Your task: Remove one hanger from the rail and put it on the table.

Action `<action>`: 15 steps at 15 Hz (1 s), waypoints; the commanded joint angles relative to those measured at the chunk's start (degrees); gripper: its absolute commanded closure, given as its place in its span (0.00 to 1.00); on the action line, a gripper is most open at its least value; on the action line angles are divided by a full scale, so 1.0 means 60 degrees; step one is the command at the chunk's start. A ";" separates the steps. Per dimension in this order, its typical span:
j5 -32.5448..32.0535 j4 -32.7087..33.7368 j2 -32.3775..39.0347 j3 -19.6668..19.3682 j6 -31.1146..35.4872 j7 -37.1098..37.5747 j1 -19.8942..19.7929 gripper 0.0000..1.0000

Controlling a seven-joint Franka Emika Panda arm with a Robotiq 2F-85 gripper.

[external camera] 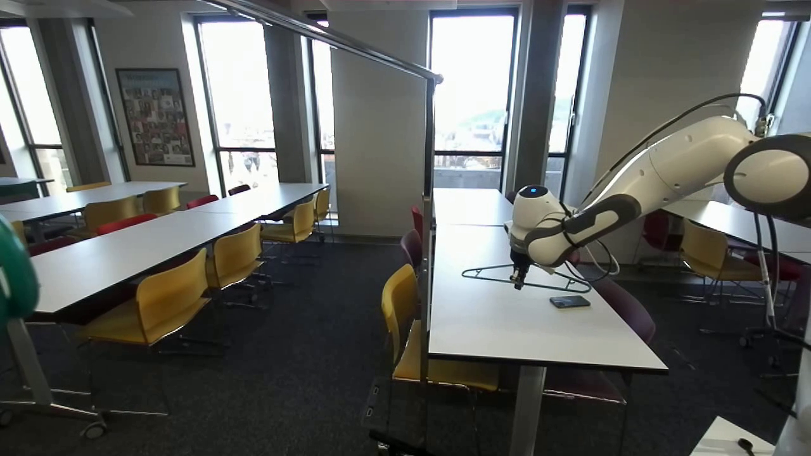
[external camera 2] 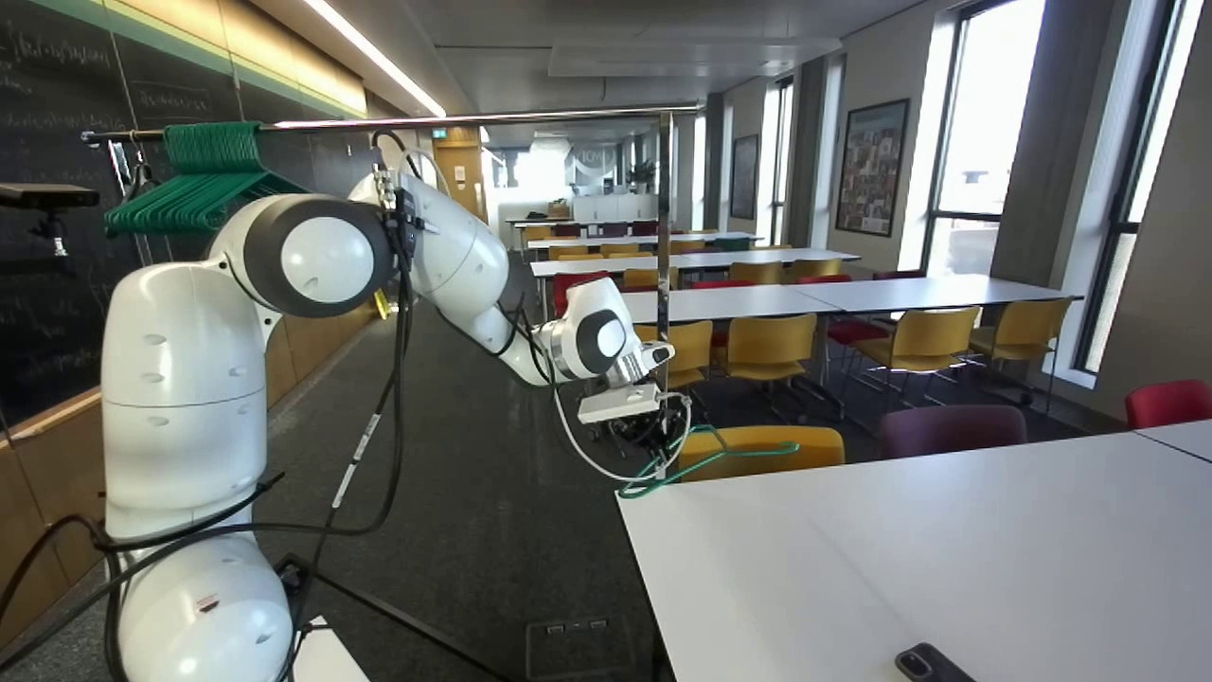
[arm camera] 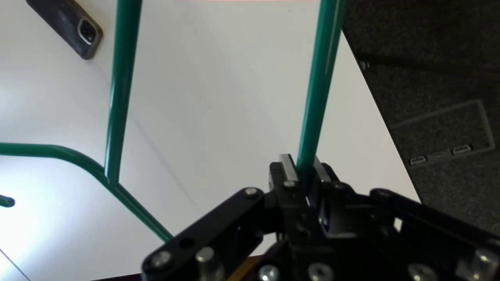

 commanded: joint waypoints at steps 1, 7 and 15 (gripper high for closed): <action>0.0490 0.0504 0.0236 0.0143 0.0073 -0.1537 -0.0407 0.97; 0.3800 0.0401 0.0397 0.1022 0.0986 -0.4492 -0.1007 0.97; 0.4465 0.0458 0.0402 0.1150 0.0821 -0.6021 -0.1073 0.97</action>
